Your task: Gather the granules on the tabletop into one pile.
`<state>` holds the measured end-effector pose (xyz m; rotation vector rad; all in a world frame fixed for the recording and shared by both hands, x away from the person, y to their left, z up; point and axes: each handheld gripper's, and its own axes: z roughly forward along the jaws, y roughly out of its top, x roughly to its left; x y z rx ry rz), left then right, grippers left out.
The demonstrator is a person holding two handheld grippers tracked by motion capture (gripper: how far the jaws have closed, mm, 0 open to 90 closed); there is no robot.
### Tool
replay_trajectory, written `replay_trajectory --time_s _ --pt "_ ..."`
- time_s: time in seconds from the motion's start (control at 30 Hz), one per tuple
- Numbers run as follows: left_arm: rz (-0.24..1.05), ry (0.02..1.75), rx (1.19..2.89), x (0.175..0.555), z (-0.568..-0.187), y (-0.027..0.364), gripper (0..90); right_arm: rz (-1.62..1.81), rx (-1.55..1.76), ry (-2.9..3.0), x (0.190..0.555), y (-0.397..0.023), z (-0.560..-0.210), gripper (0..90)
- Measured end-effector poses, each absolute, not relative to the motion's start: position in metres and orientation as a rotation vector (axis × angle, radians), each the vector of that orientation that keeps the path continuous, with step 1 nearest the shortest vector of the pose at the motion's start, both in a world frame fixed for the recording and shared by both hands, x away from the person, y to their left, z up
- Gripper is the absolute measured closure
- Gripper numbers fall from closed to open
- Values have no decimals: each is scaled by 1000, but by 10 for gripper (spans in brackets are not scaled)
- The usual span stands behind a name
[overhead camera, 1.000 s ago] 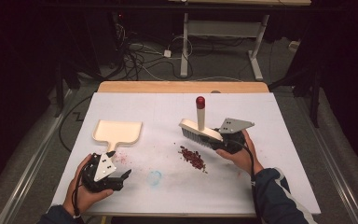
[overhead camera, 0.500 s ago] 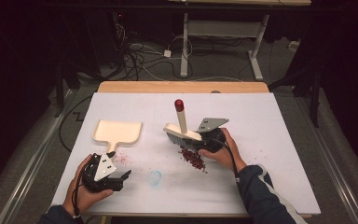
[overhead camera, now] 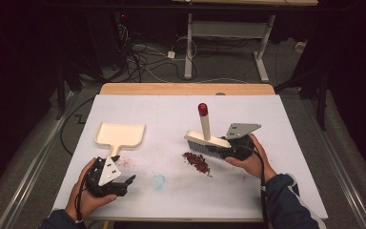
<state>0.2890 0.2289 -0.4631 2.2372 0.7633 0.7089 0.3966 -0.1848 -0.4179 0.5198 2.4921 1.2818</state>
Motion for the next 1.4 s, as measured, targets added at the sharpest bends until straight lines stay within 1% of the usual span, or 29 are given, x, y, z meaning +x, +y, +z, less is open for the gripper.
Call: replay_trajectory --time_s 0.13,0.23,0.37,0.43,0.5,0.53,0.57,0.73,0.87,1.07,1.4 --pt "712 768 2224 288 -462 230 169 1376 586 2429 387 -185 -408 676" --pt "716 767 2221 287 -462 230 169 1404 589 2399 368 -180 -399 676" --pt "721 763 2220 285 -461 231 169 1388 554 2419 350 -182 -397 676" --pt "722 761 2217 285 -461 231 169 1389 541 2451 332 -192 -400 677" --pt "721 761 2217 285 -461 231 169 1382 544 2456 326 -197 -402 677" --pt "722 760 2219 285 -461 231 169 1368 541 2467 313 -207 -405 677" --pt "723 756 2222 285 -461 231 169 1368 541 2467 313 -207 -405 677" --pt "725 747 2229 285 -461 228 169 1388 596 2464 286 -236 -413 677" --pt "724 743 2233 286 -461 227 169 1372 615 2464 272 -249 -423 677" --pt "715 734 2239 287 -462 225 169 1304 658 2484 278 -254 -441 678" --pt "710 732 2246 288 -463 224 169 1315 632 2450 303 -240 -444 679"
